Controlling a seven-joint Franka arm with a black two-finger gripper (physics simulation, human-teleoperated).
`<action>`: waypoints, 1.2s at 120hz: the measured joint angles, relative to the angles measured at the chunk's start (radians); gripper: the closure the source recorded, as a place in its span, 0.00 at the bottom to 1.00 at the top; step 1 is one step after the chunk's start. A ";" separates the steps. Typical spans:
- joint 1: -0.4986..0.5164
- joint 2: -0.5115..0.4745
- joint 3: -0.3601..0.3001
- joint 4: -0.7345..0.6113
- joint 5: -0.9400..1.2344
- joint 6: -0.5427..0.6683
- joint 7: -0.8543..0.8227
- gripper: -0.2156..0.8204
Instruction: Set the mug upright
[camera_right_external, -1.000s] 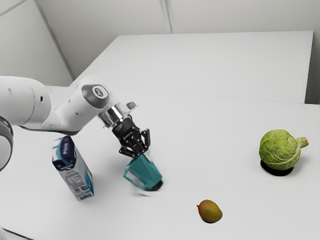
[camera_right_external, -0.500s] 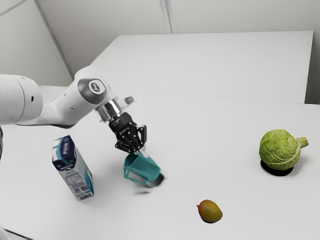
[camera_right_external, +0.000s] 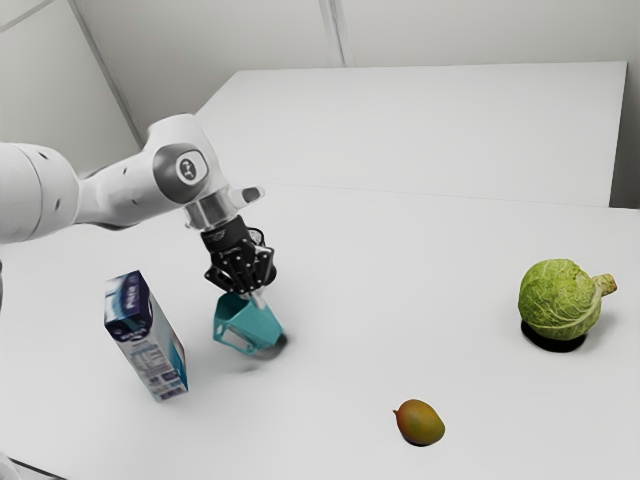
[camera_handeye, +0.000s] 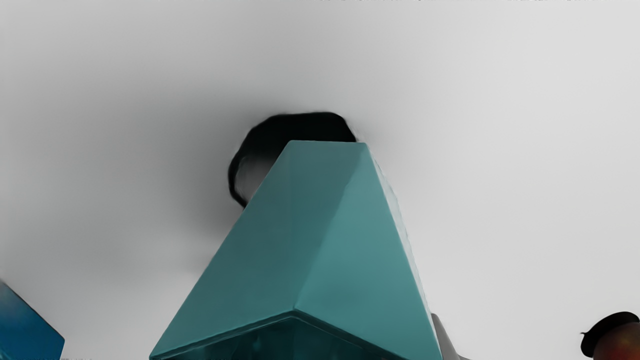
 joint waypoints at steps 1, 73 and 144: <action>-0.001 0.000 0.000 0.001 0.005 0.000 -0.002 0.95; -0.021 0.089 0.000 0.120 0.224 -0.029 -0.094 0.95; 0.009 0.191 0.000 0.195 0.242 -0.135 -0.089 0.95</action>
